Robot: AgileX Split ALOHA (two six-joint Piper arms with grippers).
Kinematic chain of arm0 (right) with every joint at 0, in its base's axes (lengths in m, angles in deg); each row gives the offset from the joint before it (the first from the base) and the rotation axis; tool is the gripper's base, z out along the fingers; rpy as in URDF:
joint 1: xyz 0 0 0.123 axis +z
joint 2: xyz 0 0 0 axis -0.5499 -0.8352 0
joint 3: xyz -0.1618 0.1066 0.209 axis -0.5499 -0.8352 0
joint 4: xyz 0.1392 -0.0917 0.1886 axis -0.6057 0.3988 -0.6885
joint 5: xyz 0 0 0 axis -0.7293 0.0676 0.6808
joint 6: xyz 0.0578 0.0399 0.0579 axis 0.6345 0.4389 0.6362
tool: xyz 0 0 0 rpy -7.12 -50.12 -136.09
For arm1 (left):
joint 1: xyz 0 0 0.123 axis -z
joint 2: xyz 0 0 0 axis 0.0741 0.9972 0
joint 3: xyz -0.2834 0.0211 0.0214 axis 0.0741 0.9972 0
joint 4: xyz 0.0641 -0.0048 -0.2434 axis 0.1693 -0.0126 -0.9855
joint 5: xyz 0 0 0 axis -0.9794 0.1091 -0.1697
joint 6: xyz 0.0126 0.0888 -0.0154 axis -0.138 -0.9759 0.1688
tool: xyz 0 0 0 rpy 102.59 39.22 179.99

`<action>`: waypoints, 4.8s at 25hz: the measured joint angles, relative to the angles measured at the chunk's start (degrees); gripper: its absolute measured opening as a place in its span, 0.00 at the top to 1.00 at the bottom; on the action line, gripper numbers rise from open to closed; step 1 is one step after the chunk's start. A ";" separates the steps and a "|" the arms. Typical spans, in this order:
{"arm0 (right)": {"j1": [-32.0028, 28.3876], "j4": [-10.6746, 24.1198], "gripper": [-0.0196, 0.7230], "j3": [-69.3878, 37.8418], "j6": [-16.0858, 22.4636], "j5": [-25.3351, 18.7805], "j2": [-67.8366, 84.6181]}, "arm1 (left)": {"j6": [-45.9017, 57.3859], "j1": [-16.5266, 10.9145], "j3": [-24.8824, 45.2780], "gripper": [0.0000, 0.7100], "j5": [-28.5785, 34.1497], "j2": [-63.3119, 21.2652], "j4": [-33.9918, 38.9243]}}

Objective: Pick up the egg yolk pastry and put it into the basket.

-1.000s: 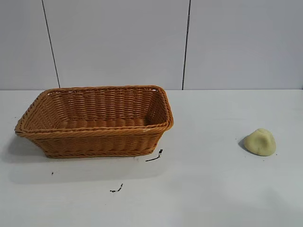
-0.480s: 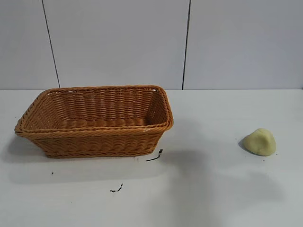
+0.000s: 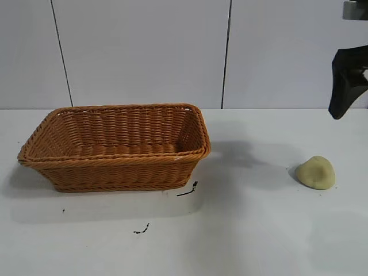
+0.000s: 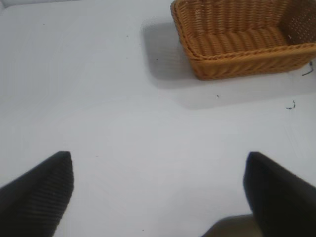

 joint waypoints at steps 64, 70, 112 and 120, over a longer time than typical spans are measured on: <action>16.03 4.29 0.86 38.54 2.89 -12.67 -12.86 | 0.00 0.00 0.00 0.02 0.00 0.00 0.00; 27.38 4.21 0.86 42.83 3.56 -10.12 -18.67 | 0.00 0.00 0.00 0.02 0.00 0.00 0.00; 19.31 5.06 0.04 67.93 4.87 -16.23 -34.93 | 0.00 0.00 0.00 0.02 0.00 0.00 0.00; 6.12 5.25 0.04 67.93 4.37 -18.65 -34.93 | 0.00 0.00 0.00 0.02 0.00 0.00 0.00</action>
